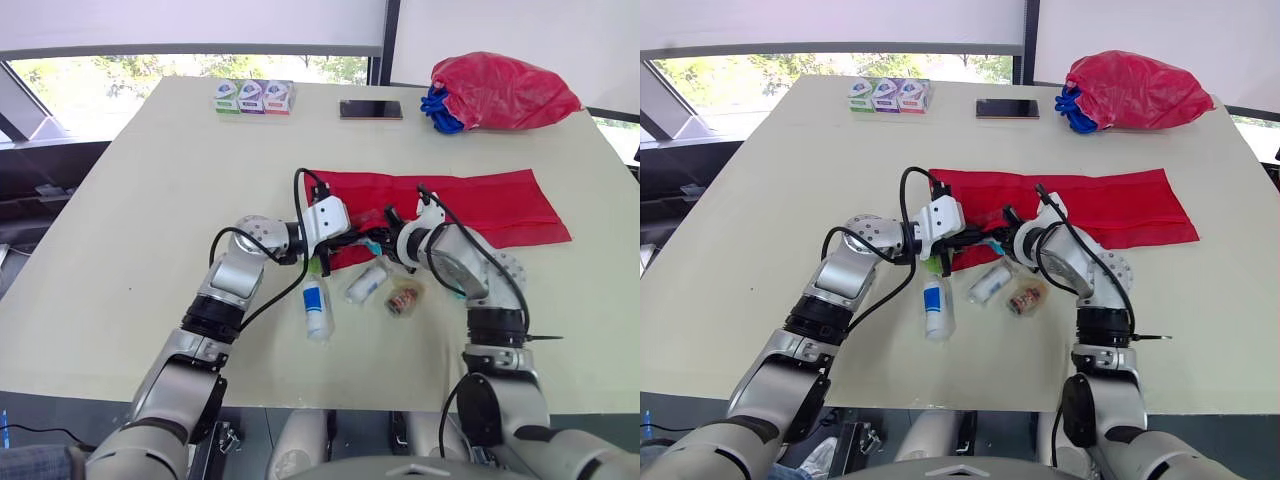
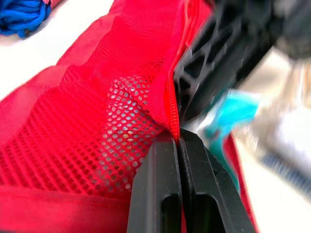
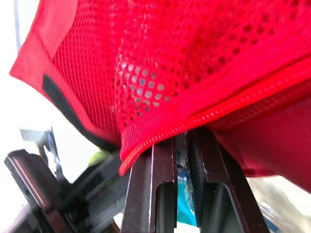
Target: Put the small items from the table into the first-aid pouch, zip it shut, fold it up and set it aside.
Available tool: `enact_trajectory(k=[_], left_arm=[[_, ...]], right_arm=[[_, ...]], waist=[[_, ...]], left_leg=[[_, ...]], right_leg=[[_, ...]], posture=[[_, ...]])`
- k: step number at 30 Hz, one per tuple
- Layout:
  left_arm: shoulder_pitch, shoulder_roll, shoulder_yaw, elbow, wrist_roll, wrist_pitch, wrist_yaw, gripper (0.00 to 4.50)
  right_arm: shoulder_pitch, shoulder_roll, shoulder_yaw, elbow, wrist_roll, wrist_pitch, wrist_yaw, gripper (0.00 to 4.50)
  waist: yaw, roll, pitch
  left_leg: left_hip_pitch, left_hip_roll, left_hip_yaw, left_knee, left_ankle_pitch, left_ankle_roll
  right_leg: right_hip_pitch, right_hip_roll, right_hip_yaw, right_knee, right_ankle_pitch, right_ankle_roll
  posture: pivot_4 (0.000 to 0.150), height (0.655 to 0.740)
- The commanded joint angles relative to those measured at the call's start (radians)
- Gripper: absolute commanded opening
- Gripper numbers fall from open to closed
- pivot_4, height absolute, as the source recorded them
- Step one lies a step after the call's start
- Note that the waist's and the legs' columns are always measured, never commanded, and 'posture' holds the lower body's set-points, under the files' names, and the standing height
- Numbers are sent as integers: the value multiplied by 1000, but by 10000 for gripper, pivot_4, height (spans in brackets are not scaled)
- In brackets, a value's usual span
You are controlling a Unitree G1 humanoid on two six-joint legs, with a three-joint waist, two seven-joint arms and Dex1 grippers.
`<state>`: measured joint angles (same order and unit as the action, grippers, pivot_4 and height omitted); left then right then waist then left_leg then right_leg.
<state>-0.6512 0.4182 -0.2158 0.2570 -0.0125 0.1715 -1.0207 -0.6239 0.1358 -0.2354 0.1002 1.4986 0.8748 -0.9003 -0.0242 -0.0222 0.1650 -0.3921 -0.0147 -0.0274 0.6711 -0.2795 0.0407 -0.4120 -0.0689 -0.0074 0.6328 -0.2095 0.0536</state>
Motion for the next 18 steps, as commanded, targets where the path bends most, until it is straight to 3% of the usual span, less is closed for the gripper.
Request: enact_trajectory(k=[1, 3, 4, 5, 8, 18], left_arm=[[-17, -9, -17, 1, -31, 14, -39, 189], [-26, -8, -12, 18, -31, 14, -39, 189], [-31, -10, -9, 27, -34, 16, -37, 0], [-40, -12, -4, 42, -37, 17, -36, 0], [-64, -15, 5, 89, -38, 4, -34, 0], [-111, -4, 22, 213, -42, -61, -63, 0]], right_arm=[[-6, 41, 0, -67, -23, -64, 81, 0], [6, 25, 10, -73, -27, -52, 90, 0], [12, 14, 18, -78, -27, -37, 94, 8833], [20, -3, 31, -84, -26, -10, 92, 11221], [46, -57, 75, -114, -27, 75, 99, 24366], [110, -249, 110, -207, 39, 240, 185, 24366]], waist=[[0, 0, 0], [-2, 0, 0], [-3, 0, 0], [-5, 0, 0], [-9, 0, 0], [-12, 0, 0]], left_leg=[[0, 0, 0, 0, 0, 0], [0, 0, 0, 0, 0, 0], [0, 0, 0, 0, 0, 0], [0, 0, 0, 0, 0, 0], [0, 0, 0, 0, 0, 0], [0, 0, 1, 0, 0, 0]], right_leg=[[0, 0, 0, 0, 0, 0], [0, 0, 0, 0, 0, 0], [0, 0, 0, 0, 0, 0], [0, 0, 0, 0, 0, 0], [0, 0, 0, -1, 0, 0], [0, -1, 1, -1, 0, 0]], posture=[[1500, 7400], [1500, 7400], [1500, 7400], [1500, 7400], [1500, 7400], [1500, 7400]])
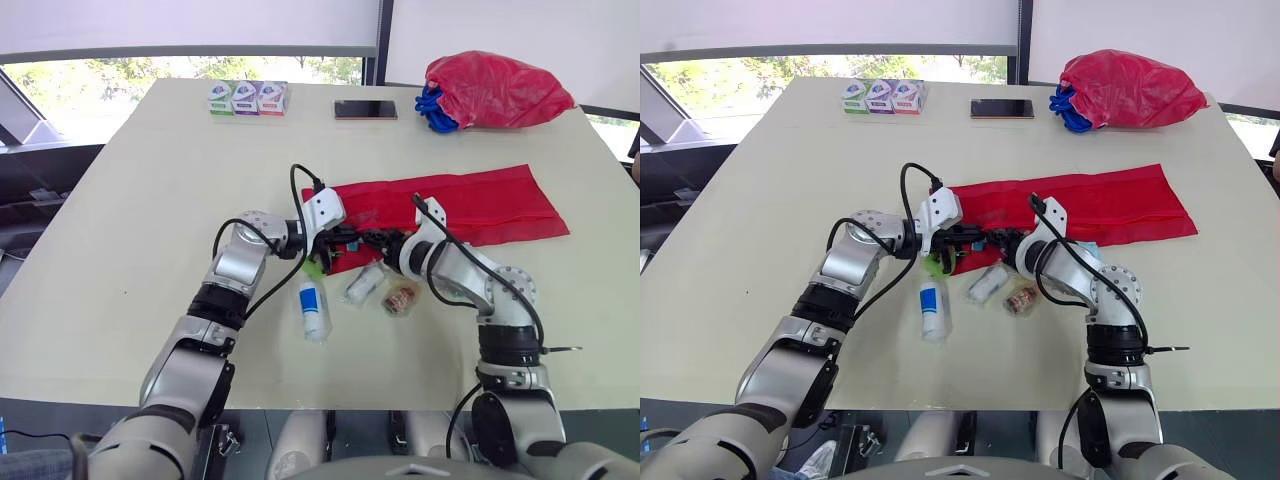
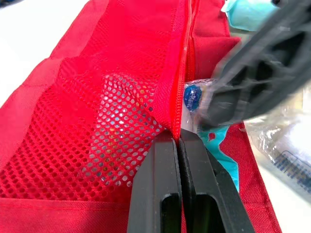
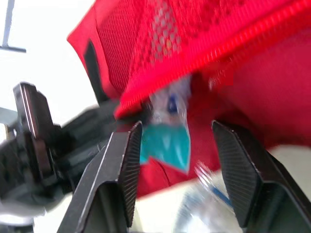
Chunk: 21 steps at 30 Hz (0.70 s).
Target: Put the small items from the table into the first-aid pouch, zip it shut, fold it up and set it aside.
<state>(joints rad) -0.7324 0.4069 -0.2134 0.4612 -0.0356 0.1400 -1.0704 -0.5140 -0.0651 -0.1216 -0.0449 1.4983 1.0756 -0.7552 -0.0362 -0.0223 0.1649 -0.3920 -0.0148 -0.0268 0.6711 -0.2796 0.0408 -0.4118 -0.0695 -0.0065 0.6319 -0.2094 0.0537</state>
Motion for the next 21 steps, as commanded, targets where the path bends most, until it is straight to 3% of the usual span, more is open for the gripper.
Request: enact_trajectory(k=[1, 5, 9, 11, 21], left_arm=[[-34, 8, 23, 18, -21, -32, -16, 0], [-47, 4, 33, 49, -36, -44, -35, 0], [-57, 1, 36, 83, -46, -53, -55, 0], [-62, -1, 33, 108, -44, -72, -59, 0], [-75, -10, 21, 158, -38, -121, -87, 0]], right_arm=[[2, -71, 0, -69, 44, 52, 58, 24366], [-6, -168, 32, -107, -3, 96, 181, 24366], [-20, -258, 103, -173, -115, 115, 351, 11481], [-23, -271, 128, -190, -160, 109, 408, 1133], [-64, -150, 176, -106, -359, 72, 508, 422]], waist=[[0, 0, 0], [0, 0, 0], [1, 0, 0], [1, 0, 0], [1, 0, 0]], left_leg=[[0, 0, 0, 0, 0, 0], [0, 0, 0, 0, 0, 0], [0, 0, 0, 0, 0, 0], [0, 0, 0, 0, 0, 0], [0, 0, 0, 0, 0, 0]], right_leg=[[0, 0, 0, 0, 0, 0], [0, 0, 0, 0, 0, 0], [0, 0, 0, 0, 0, 0], [0, 0, 0, -1, 0, 0], [0, 0, 0, -1, 0, 0]], posture=[[1500, 7400], [1500, 7400], [1500, 7400], [1500, 7400], [1500, 7400]])
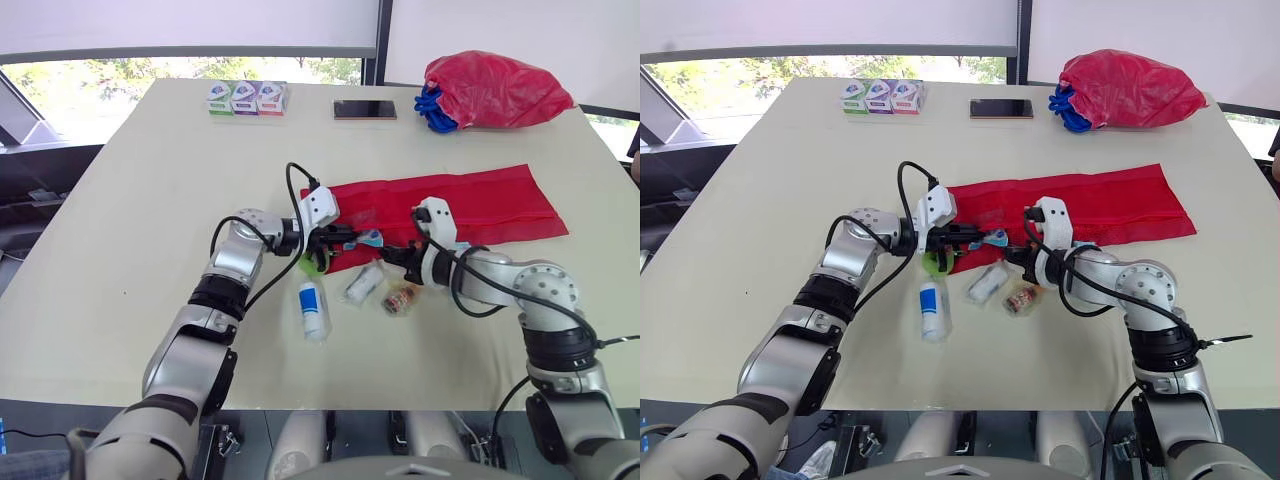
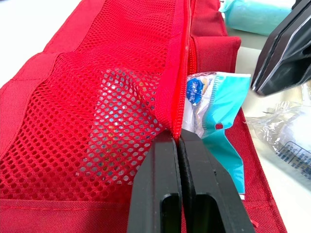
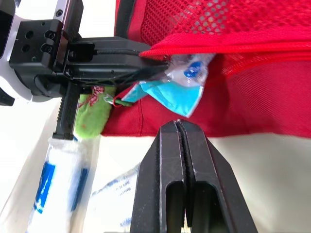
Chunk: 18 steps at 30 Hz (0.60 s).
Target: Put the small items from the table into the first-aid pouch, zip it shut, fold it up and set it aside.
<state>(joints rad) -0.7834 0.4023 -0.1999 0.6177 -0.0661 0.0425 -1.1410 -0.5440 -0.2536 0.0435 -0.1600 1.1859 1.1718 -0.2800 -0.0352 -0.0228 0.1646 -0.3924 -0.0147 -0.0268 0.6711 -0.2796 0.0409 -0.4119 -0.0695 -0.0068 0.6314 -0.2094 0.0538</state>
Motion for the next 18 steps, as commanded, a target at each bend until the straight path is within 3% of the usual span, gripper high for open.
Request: enact_trajectory(k=[1, 18], left_arm=[[-24, -6, 7, 3, -7, -25, -18, 0], [2, -6, -15, -35, 5, -33, -56, 0]], right_arm=[[-37, 49, 9, 15, -64, -24, 41, 422], [-97, 252, -66, 209, -373, -190, 90, 422]], waist=[[0, 0, 0], [0, 0, 0]], left_leg=[[0, 0, 0, 0, 0, 0], [0, -1, -1, 0, 0, 0]], right_leg=[[0, 0, 0, 0, 0, 0], [0, 0, -1, 1, 0, 0]], posture=[[1500, 7400], [1500, 7400]])
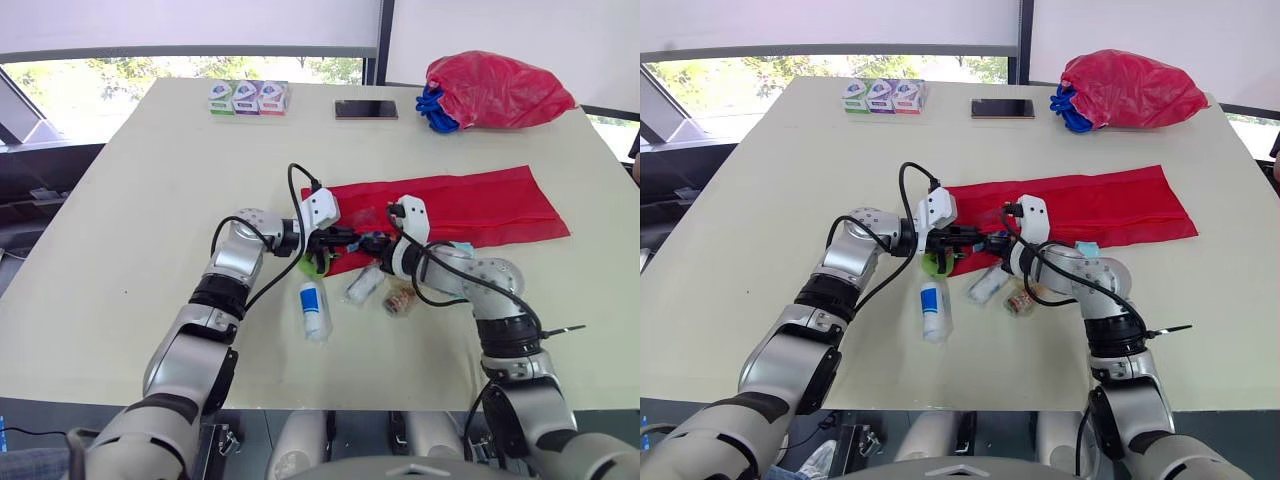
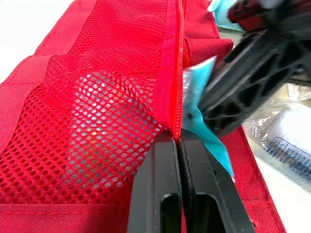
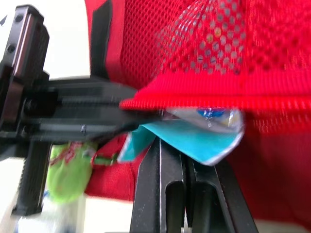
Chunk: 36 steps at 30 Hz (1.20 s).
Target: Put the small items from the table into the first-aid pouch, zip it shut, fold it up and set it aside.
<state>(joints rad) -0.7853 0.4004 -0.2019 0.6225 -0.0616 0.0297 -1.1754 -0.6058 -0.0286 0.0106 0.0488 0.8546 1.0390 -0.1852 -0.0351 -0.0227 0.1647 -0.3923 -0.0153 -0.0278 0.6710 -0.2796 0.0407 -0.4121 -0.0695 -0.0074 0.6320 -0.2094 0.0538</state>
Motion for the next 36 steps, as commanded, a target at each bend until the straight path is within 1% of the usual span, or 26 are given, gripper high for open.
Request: enact_trajectory(k=[1, 7, 14, 24, 26, 30, 36], left_arm=[[8, -4, -15, -45, 1, -20, -22, 0], [15, -8, -24, -67, -1, -18, -26, 0], [28, -14, -32, -91, -2, -11, -29, 0], [46, -17, -37, -112, -3, 1, -34, 0], [45, -18, -37, -108, -1, 0, -32, 0], [27, -14, -28, -67, 10, -19, -19, 0], [-10, 4, -10, -5, 21, -61, -12, 0]], right_arm=[[-39, 38, -34, 8, -59, -64, -4, 422], [-48, 106, -56, 38, -143, -97, -16, 422], [-58, 196, -113, 71, -217, -185, -61, 422], [-79, 212, -120, 135, -252, -264, -66, 422], [-86, 202, -121, 146, -253, -267, -65, 422], [-50, 161, -111, 77, -220, -176, -37, 422], [57, -22, -49, -187, -146, 36, 142, 422]], waist=[[0, 0, 0], [0, 0, 0], [0, 0, 0], [0, 0, 0], [0, 0, 0], [0, 0, 0], [0, 0, 0]], left_leg=[[0, 0, 0, 0, 0, 0], [0, 0, 0, 0, 0, 0], [1, 0, 0, 0, 0, -1], [2, 0, 0, 0, 1, -1], [3, 0, 1, 0, 1, -1], [6, 0, 2, 0, 1, -1], [4, -1, 2, 0, 1, -1]], right_leg=[[0, 0, 0, 0, 0, 0], [0, 0, 0, 0, 0, 0], [0, 0, 0, 2, 0, 0], [0, 0, 1, 3, 0, 0], [1, 0, 2, 3, 0, 0], [1, 0, 3, 6, 0, 0], [1, 0, 3, 3, 0, 0]], posture=[[1500, 7400], [1500, 7400], [1500, 7400], [1500, 7400], [1500, 7400], [1500, 7400], [1500, 7400]])
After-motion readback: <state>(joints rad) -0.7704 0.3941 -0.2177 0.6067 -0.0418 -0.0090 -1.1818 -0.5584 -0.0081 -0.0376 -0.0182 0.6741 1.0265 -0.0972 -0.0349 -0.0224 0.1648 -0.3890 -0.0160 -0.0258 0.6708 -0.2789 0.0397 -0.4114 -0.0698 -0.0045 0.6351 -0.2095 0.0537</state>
